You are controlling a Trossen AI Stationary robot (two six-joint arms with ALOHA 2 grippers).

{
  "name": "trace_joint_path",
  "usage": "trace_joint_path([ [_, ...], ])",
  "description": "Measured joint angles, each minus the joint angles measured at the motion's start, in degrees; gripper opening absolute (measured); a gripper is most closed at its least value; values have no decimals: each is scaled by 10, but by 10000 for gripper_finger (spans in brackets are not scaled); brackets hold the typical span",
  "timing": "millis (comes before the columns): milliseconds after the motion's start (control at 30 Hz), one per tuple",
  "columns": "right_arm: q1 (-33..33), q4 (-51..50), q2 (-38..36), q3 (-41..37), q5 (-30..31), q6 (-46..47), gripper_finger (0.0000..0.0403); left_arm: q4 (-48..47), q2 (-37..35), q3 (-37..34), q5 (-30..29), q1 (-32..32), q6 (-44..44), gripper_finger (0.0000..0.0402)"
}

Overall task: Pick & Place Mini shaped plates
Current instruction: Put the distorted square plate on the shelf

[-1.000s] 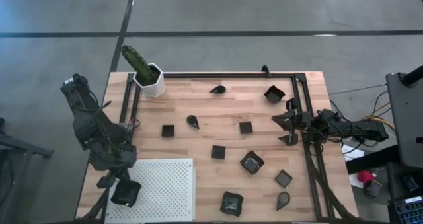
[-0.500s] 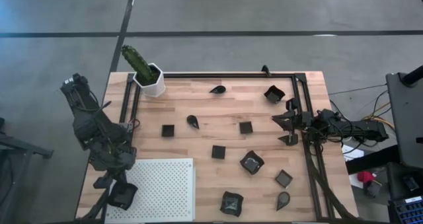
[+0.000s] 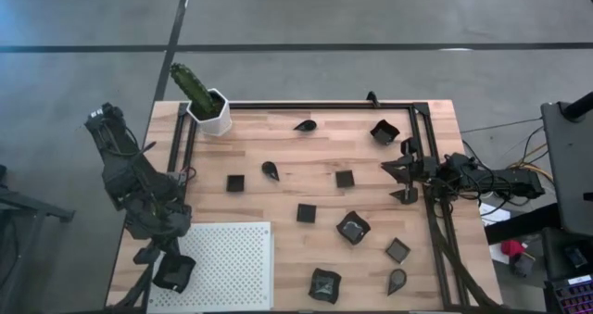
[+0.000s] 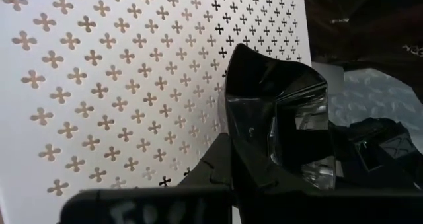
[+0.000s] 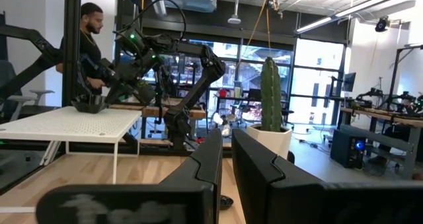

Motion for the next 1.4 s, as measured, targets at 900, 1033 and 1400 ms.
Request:
trace_joint_path([
  [900, 0, 1, 0, 0, 0, 0, 34, -4, 1, 0, 20, 0, 31, 0],
  [1033, 0, 1, 0, 0, 0, 0, 34, -4, 1, 0, 22, 0, 30, 1],
  [1400, 0, 1, 0, 0, 0, 0, 34, -4, 1, 0, 40, 0, 74, 0],
])
